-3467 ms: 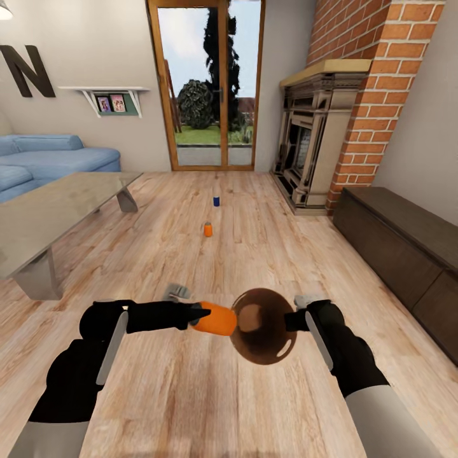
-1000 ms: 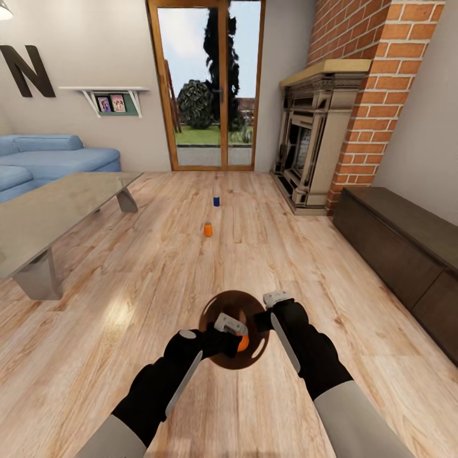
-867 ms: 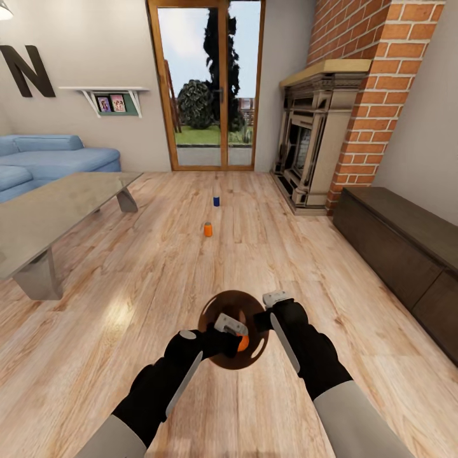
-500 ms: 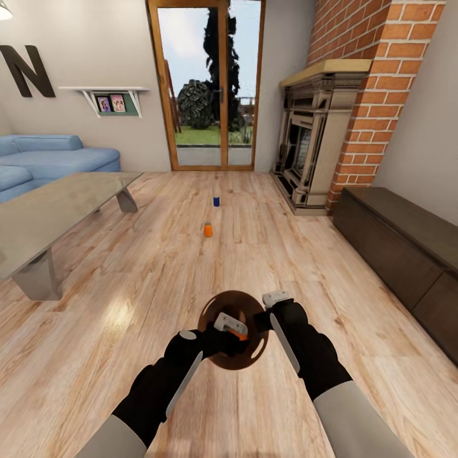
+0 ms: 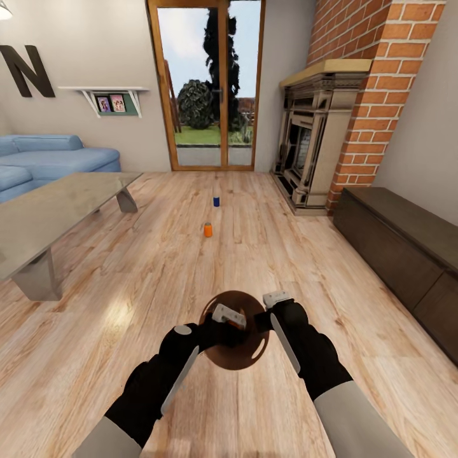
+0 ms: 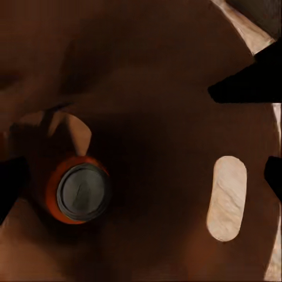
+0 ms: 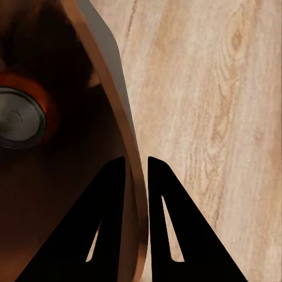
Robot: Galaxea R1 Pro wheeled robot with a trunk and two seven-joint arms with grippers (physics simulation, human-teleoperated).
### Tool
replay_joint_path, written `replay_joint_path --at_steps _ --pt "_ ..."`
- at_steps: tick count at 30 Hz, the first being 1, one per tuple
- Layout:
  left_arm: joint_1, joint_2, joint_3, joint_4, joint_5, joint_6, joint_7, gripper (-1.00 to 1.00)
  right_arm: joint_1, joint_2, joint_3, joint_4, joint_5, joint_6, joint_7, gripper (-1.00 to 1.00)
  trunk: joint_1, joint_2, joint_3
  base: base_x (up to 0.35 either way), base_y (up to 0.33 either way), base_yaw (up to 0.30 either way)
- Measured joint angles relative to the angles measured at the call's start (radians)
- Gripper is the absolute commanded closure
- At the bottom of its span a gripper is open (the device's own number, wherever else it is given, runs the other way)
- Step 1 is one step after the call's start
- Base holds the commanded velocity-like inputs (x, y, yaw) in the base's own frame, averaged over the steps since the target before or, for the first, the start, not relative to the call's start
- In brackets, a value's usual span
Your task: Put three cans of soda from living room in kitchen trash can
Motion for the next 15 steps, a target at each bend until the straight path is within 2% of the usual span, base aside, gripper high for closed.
replay_joint_path --at_steps 1,3,6,11,13,14,15 --pt "0.016 0.005 0.001 -0.076 0.003 0.014 -0.002 -1.00 0.000 0.000 0.000 0.000 -0.001 0.000 0.000 1.00 0.000 0.000 0.000 0.000 0.000 0.000" --pt "0.040 0.014 0.002 -0.139 0.003 0.039 -0.003 -1.00 0.000 0.000 -0.001 0.000 -0.006 0.000 0.000 1.00 0.000 0.000 0.000 0.000 0.000 0.000" --pt "0.105 0.028 0.003 -0.277 0.005 0.106 -0.006 -1.00 0.000 -0.001 -0.001 0.000 -0.006 0.000 0.001 1.00 0.000 0.000 0.000 0.000 0.000 0.000" --pt "0.148 0.040 0.008 -0.346 0.004 0.163 -0.012 -1.00 0.000 -0.002 -0.003 0.000 -0.005 0.000 0.001 1.00 0.000 0.000 0.000 0.000 0.000 0.000" --pt "0.153 0.066 0.037 -0.354 0.007 0.171 -0.023 -1.00 0.000 -0.004 -0.004 0.001 -0.007 0.000 0.001 1.00 0.000 0.000 0.000 0.000 0.000 0.000" --pt "0.155 0.091 0.088 -0.358 0.013 0.171 -0.050 -1.00 0.000 -0.005 -0.006 0.001 -0.008 0.000 0.001 1.00 0.000 0.000 0.000 0.000 0.000 0.000" --pt "0.157 0.115 0.160 -0.360 0.027 0.171 -0.102 -1.00 0.000 -0.006 -0.007 0.001 -0.008 0.000 0.002 1.00 0.000 0.000 0.000 0.000 0.000 0.000"
